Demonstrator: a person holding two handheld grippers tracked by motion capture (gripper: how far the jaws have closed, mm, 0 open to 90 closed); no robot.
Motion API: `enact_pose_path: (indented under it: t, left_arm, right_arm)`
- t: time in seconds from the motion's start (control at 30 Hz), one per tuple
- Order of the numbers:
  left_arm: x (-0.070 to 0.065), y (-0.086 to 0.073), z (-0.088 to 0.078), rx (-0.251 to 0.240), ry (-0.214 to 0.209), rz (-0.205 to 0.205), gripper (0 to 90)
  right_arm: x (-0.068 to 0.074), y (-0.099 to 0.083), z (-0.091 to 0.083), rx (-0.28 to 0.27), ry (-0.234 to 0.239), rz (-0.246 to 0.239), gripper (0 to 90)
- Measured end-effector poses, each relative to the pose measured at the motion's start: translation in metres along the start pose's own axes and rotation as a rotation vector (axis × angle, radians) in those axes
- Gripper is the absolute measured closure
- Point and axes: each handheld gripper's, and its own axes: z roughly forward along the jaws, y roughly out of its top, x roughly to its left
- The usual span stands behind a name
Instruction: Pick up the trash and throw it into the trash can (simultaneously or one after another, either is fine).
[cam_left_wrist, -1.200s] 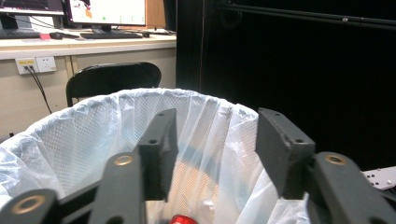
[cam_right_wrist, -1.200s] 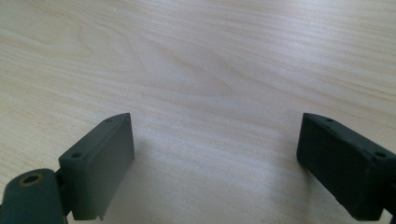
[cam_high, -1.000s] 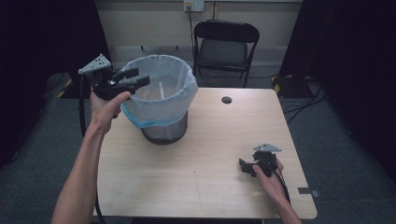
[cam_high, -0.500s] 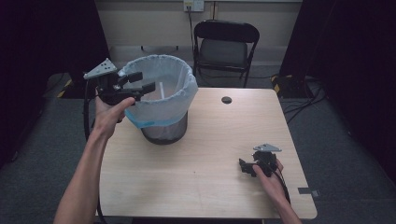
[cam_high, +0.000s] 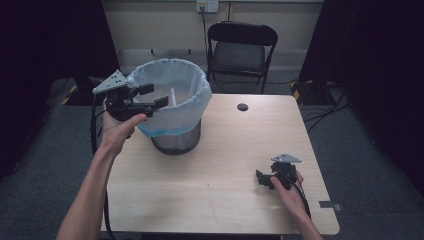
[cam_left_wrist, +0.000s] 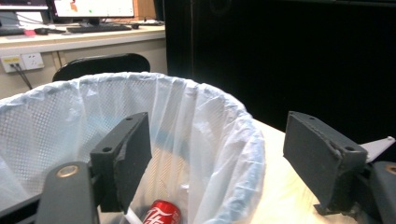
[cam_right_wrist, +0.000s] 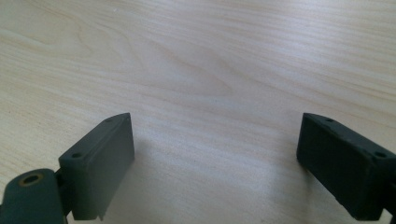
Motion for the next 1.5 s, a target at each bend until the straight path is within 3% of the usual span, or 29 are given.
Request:
enact_pose_path:
  t: [0.37,0.47,0.87,1.07,1.4,1.5]
  left_arm:
    - [-0.016,-0.017,-0.014,0.008,-0.041,0.017,25.1]
    - [-0.027,-0.023,-0.019,0.015,-0.057,0.028,25.2]
    - [-0.045,-0.045,-0.020,0.055,-0.066,0.048,26.2]
    - [-0.049,-0.057,-0.018,0.080,-0.071,0.050,25.8]
    - [-0.046,-0.093,-0.014,0.141,-0.093,0.016,18.4]
    - [-0.045,-0.102,-0.015,0.162,-0.078,0.014,17.2]
  right_arm:
    - [0.000,0.000,0.000,0.000,0.000,0.000,10.5]
    - [0.000,0.000,0.000,0.000,0.000,0.000,10.5]
    - [0.000,0.000,0.000,0.000,0.000,0.000,10.5]
    - [0.000,0.000,0.000,0.000,0.000,0.000,10.5]
    - [0.000,0.000,0.000,0.000,0.000,0.000,10.5]
    - [0.000,0.000,0.000,0.000,0.000,0.000,10.5]
